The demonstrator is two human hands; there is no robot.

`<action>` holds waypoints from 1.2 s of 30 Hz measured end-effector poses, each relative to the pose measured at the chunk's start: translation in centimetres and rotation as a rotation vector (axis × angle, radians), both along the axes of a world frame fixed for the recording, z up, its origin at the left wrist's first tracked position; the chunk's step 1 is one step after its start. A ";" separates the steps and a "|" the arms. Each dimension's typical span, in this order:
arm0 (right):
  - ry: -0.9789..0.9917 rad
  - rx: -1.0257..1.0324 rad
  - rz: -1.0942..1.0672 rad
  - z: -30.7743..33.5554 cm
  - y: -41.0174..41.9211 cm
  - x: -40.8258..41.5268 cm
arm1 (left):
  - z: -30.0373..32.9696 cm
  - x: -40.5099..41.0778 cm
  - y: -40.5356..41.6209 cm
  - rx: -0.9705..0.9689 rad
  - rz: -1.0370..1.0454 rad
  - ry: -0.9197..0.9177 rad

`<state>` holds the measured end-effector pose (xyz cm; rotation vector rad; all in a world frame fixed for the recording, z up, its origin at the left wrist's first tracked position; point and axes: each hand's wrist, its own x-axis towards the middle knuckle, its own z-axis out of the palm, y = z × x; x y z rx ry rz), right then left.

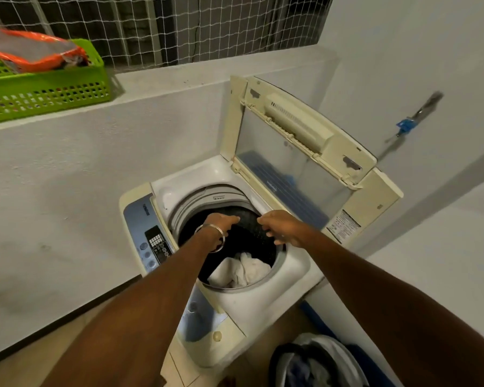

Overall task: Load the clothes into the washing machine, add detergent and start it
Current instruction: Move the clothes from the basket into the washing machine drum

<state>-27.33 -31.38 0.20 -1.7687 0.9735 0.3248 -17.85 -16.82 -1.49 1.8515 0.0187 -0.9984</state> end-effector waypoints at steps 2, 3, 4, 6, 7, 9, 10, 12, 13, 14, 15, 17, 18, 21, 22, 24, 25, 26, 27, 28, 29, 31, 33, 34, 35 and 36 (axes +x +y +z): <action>-0.025 0.005 0.016 0.7 0.2 -1.2 | 0.1 -1.1 -0.6 -0.029 -0.055 -0.024; -0.039 0.016 0.022 1.1 0.2 -1.9 | 0.3 -1.9 -0.9 -0.037 -0.081 -0.033; -0.051 0.031 0.027 1.4 0.2 -2.7 | 0.3 -2.7 -1.1 -0.040 -0.102 -0.041; -0.063 0.043 0.040 1.8 0.3 -4.5 | 0.5 -4.7 -1.5 -0.042 -0.143 -0.062; -0.068 0.040 0.045 2.0 0.2 -5.5 | 0.7 -5.7 -1.8 -0.042 -0.164 -0.072; -0.078 0.035 0.040 2.0 -0.2 -7.9 | 1.0 -8.1 -2.5 -0.043 -0.197 -0.091; -0.078 0.034 0.037 2.0 -0.3 -8.9 | 1.1 -9.2 -2.8 -0.044 -0.201 -0.095; -0.071 0.030 0.034 1.6 -0.9 -11.4 | 1.1 -11.5 -3.3 -0.053 -0.215 -0.098; -0.072 0.026 0.025 1.4 -1.3 -13.0 | 1.1 -13.1 -3.5 -0.063 -0.226 -0.096; -0.073 0.026 0.014 1.1 -1.8 -14.7 | 1.1 -14.6 -3.8 -0.068 -0.235 -0.096; -0.069 0.024 -0.002 0.8 -2.2 -16.5 | 1.0 -16.3 -4.1 -0.067 -0.237 -0.099; -0.056 0.031 -0.029 -0.1 -3.2 -20.4 | 0.4 -19.8 -4.6 -0.042 -0.231 -0.099; -0.052 0.045 -0.041 -0.6 -3.7 -22.6 | -0.1 -21.6 -4.9 -0.031 -0.232 -0.094; -0.055 0.071 -0.061 -2.6 -5.3 -28.7 | -1.9 -27.1 -5.8 0.007 -0.267 -0.057; -0.048 0.077 -0.075 -3.8 -5.7 -30.6 | -2.7 -28.9 -6.0 0.019 -0.280 -0.047; -0.002 0.071 -0.109 -6.6 -6.3 -34.1 | -4.4 -32.3 -6.4 0.051 -0.311 -0.043; 0.027 0.070 -0.132 -7.9 -6.3 -35.6 | -5.4 -33.8 -6.5 0.067 -0.328 -0.044; 0.032 0.077 -0.146 -9.0 -6.2 -36.9 | -6.4 -35.1 -6.6 0.085 -0.348 -0.037; 0.062 0.077 -0.151 -10.3 -6.2 -38.0 | -7.5 -36.1 -6.8 0.103 -0.367 -0.016; 0.078 0.068 -0.151 -11.8 -6.2 -39.0 | -8.8 -36.8 -6.9 0.118 -0.381 0.012; 0.131 0.063 -0.131 -12.4 -5.9 -39.7 | -10.0 -37.4 -7.0 0.136 -0.392 0.037; 0.171 0.085 -0.072 -17.2 -7.0 -41.5 | -12.9 -38.4 -7.2 0.181 -0.415 0.070; 0.203 0.229 -0.002 -23.1 -8.1 -43.1 | -16.0 -39.1 -7.3 0.213 -0.425 0.116; 0.217 0.277 0.014 -25.5 -8.1 -43.7 | -17.8 -39.5 -7.3 0.224 -0.421 0.138; 0.262 0.267 0.001 -26.4 -7.7 -44.1 | -19.7 -39.9 -7.3 0.235 -0.412 0.163; 0.293 0.201 -0.038 -26.7 -6.9 -44.3 | -21.6 -40.3 -7.3 0.244 -0.398 0.188</action>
